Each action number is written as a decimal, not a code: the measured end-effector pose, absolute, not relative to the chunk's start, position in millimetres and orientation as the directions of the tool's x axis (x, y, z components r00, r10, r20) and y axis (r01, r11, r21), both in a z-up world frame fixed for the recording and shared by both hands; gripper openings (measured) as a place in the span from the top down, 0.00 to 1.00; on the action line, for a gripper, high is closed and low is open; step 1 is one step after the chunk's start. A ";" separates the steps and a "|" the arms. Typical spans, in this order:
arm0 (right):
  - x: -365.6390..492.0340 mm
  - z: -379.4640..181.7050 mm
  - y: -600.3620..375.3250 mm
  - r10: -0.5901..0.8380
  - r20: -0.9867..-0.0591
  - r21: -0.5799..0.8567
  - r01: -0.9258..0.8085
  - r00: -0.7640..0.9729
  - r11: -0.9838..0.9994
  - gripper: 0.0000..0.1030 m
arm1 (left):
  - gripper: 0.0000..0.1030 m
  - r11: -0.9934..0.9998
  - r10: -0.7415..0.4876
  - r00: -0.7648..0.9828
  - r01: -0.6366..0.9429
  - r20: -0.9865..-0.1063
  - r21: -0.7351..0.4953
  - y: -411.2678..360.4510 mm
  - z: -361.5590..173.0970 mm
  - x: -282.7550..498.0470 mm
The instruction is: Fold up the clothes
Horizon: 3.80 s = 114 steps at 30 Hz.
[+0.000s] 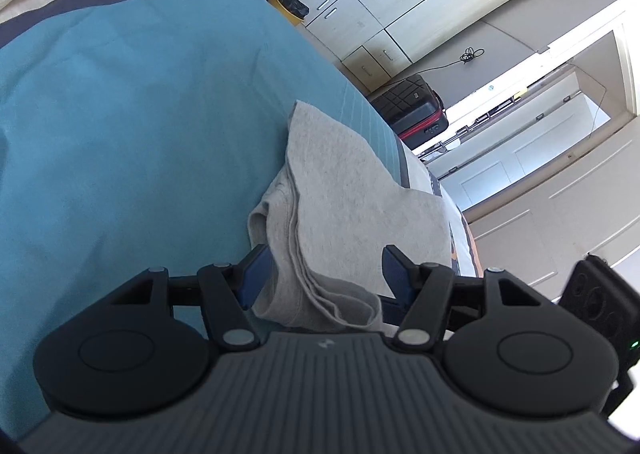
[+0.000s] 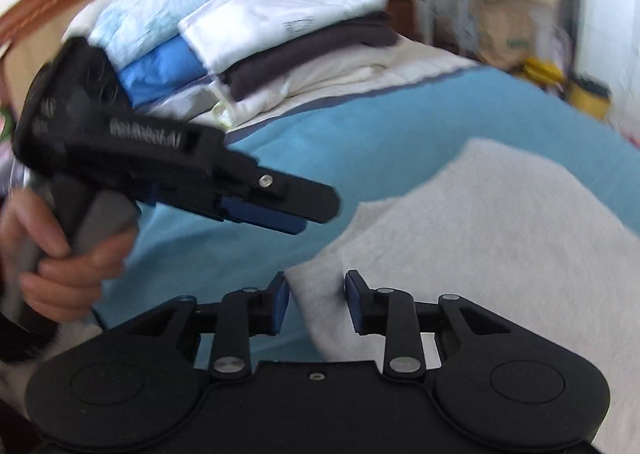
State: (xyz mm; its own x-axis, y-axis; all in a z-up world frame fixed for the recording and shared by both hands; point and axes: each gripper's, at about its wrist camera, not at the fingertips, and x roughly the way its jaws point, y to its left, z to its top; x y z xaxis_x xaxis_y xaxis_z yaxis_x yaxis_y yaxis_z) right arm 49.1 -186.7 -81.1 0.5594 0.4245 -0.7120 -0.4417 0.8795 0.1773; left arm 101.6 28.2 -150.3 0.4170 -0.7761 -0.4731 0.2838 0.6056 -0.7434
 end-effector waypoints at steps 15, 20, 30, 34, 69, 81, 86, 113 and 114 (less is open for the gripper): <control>14.1 -41.8 -428.9 0.055 -0.746 0.325 0.290 0.664 0.900 0.22 | 0.64 0.735 -0.672 0.342 0.418 -0.657 -0.534 -24.9 -155.4 81.7; 12.5 -89.2 -484.1 0.161 -0.755 0.520 0.432 0.635 0.737 0.21 | 0.90 0.783 -0.612 0.451 0.460 -0.650 -0.419 -27.5 -128.3 66.3; 33.1 -106.9 -455.1 0.172 -0.791 0.473 0.408 0.587 0.781 0.22 | 0.93 0.907 -0.387 0.442 0.339 -0.809 -0.248 -35.3 -155.5 69.9; 54.1 -98.7 -453.2 0.106 -0.787 0.396 0.365 0.608 0.842 0.21 | 0.78 0.901 -0.429 0.530 0.308 -0.732 -0.305 -8.8 -137.1 78.1; 128.2 -130.4 -515.9 0.082 -0.693 0.486 0.380 0.716 0.787 0.57 | 0.80 0.926 -0.325 0.637 0.366 -0.699 -0.096 -112.5 -115.6 212.7; 92.6 -123.6 -496.6 0.285 -0.774 0.552 0.383 0.565 0.741 0.32 | 0.50 0.792 -0.507 0.352 0.551 -0.786 -0.264 -176.1 -122.8 128.7; 76.6 -131.4 -487.7 0.319 -0.815 0.509 0.334 0.484 0.793 0.31 | 0.47 0.843 -0.444 0.391 0.487 -0.806 -0.228 -170.3 -139.1 107.9; 95.8 -62.3 -399.2 0.548 -0.602 0.675 0.004 0.581 0.737 0.86 | 0.50 0.837 -0.522 0.577 0.490 -0.628 -0.246 -94.0 -103.9 40.2; 104.7 -55.9 -387.5 0.559 -0.610 0.677 0.004 0.561 0.736 0.86 | 0.50 0.829 -0.544 0.574 0.483 -0.613 -0.283 -89.6 -103.2 42.2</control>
